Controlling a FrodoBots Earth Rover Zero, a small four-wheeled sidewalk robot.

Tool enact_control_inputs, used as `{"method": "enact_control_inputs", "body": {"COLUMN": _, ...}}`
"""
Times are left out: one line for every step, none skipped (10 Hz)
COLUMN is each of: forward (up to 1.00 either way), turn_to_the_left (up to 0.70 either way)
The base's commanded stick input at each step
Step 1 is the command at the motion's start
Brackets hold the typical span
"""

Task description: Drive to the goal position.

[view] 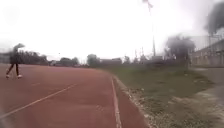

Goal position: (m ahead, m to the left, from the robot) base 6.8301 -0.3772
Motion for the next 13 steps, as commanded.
{"method": "enact_control_inputs", "body": {"forward": 0.7, "turn_to_the_left": 0.34}}
{"method": "enact_control_inputs", "body": {"forward": 0.7, "turn_to_the_left": 0.32}}
{"method": "enact_control_inputs", "body": {"forward": 0.7, "turn_to_the_left": 0.33}}
{"method": "enact_control_inputs", "body": {"forward": 0.7, "turn_to_the_left": 0.32}}
{"method": "enact_control_inputs", "body": {"forward": 0.7, "turn_to_the_left": 0.3}}
{"method": "enact_control_inputs", "body": {"forward": 0.7, "turn_to_the_left": 0.34}}
{"method": "enact_control_inputs", "body": {"forward": 0.7, "turn_to_the_left": 0.35}}
{"method": "enact_control_inputs", "body": {"forward": 0.7, "turn_to_the_left": 0.17}}
{"method": "enact_control_inputs", "body": {"forward": 0.7, "turn_to_the_left": 0.19}}
{"method": "enact_control_inputs", "body": {"forward": 0.7, "turn_to_the_left": 0.08}}
{"method": "enact_control_inputs", "body": {"forward": 0.7, "turn_to_the_left": 0.01}}
{"method": "enact_control_inputs", "body": {"forward": 0.7, "turn_to_the_left": 0.02}}
{"method": "enact_control_inputs", "body": {"forward": 0.7, "turn_to_the_left": 0.05}}
